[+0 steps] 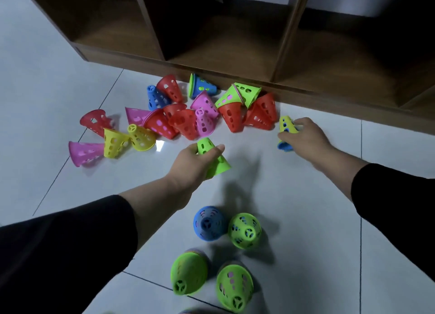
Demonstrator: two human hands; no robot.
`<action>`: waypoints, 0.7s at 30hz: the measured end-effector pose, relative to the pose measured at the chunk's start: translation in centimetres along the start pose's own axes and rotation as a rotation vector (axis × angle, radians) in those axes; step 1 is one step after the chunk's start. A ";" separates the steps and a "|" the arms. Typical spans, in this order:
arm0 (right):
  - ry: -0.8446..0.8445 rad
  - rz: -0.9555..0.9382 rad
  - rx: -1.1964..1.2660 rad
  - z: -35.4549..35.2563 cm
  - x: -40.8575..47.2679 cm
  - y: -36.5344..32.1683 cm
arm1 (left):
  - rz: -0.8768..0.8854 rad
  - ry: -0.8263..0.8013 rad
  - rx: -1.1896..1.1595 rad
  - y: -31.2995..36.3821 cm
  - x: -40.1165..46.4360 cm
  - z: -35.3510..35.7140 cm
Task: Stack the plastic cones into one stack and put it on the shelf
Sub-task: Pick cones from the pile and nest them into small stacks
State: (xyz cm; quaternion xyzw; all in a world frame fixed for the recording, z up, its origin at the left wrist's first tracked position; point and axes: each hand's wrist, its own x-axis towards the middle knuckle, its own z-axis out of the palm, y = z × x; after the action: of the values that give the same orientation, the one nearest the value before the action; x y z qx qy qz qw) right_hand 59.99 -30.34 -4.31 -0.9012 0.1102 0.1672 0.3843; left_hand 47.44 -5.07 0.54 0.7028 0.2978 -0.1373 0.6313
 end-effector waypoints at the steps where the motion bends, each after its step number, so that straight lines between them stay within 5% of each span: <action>1: -0.021 -0.061 0.065 0.2 -2.0 -0.6 | 0.039 -0.005 0.050 -0.1 -0.8 -0.4; 10: -0.435 -0.355 0.379 0.8 -20.7 0.6 | 0.385 -0.090 0.459 -3.7 -9.6 -4.3; 17: -0.425 -0.507 -0.257 3.2 -21.8 2.8 | 0.504 -0.215 0.794 -8.8 -10.0 -3.6; 21: -0.435 -0.486 -0.350 3.2 -21.2 1.9 | 0.407 -0.235 0.910 -8.1 -9.9 -3.5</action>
State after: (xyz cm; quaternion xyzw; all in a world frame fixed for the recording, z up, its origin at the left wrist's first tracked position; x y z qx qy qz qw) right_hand 39.21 -27.79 0.52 -0.8966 -0.2215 0.2750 0.2674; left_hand 34.20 -3.94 0.22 0.9300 -0.0080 -0.2054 0.3047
